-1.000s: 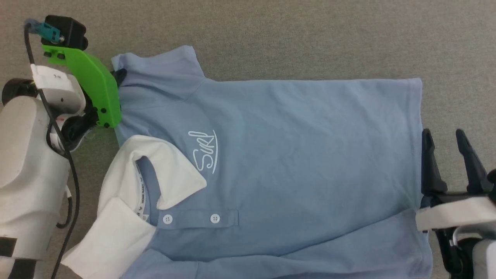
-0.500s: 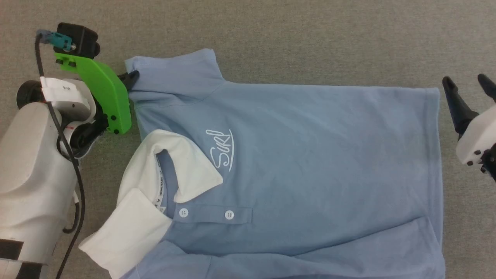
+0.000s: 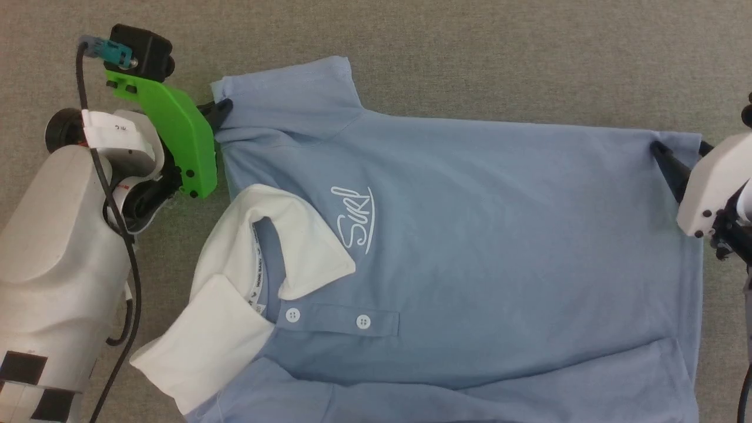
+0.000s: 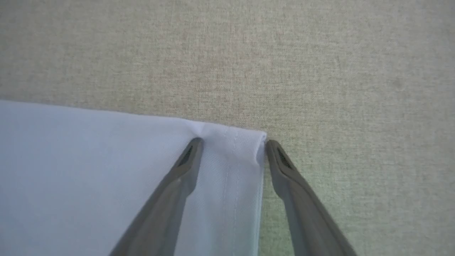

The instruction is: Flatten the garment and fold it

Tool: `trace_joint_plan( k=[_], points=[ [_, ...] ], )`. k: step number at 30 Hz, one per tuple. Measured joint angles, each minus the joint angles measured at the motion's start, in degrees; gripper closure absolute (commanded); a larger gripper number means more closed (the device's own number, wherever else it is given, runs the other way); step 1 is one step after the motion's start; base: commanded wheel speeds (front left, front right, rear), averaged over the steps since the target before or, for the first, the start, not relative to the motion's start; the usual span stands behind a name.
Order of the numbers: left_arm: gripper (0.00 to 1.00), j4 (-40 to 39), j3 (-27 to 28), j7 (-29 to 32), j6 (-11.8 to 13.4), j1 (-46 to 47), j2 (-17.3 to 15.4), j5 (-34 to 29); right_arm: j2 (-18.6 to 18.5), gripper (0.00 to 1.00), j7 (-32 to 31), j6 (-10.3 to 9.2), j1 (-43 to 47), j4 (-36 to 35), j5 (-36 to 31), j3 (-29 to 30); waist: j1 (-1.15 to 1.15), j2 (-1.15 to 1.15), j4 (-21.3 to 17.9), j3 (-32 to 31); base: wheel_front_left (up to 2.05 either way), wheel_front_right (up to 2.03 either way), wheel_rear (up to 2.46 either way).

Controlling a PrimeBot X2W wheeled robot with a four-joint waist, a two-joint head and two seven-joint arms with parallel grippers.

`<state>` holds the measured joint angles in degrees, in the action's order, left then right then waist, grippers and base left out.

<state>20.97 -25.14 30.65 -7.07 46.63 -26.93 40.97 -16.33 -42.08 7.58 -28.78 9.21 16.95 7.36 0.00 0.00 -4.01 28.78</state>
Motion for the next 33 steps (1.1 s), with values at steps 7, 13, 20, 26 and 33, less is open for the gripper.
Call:
trace_joint_plan(
  k=[7,13,20,26,33],
  points=[
    [1.00,0.87,-0.24,-2.70,-0.01,0.23,0.09,0.45,-0.11,1.00,2.93,0.01,-0.66,1.74,0.18,-0.96,0.00,0.00,0.19,-0.49,0.00,0.00,0.00],
    [1.00,0.91,-0.21,-9.91,-0.01,0.32,0.07,0.18,-1.11,1.00,8.68,0.01,-2.18,2.61,-0.27,-1.29,0.00,0.00,0.23,-2.28,0.00,0.00,0.00],
    [1.00,1.15,-0.13,-18.94,-0.22,0.36,-0.05,-0.23,-2.24,1.00,13.37,0.02,-3.71,4.04,-0.34,-2.03,0.00,0.00,0.62,-5.29,0.00,0.00,0.00],
    [1.00,-1.48,-1.94,-23.34,-0.22,-1.31,-1.07,0.36,-2.33,1.00,15.21,0.01,-2.57,3.88,1.38,-3.13,0.00,0.00,1.24,-8.46,0.00,0.00,0.00],
    [1.00,-10.28,-1.98,-26.82,0.15,-12.77,-3.77,2.52,-2.34,1.00,15.77,0.01,6.98,-2.78,6.17,-2.75,0.00,0.00,2.25,-13.06,0.00,0.00,0.00]
  ],
)
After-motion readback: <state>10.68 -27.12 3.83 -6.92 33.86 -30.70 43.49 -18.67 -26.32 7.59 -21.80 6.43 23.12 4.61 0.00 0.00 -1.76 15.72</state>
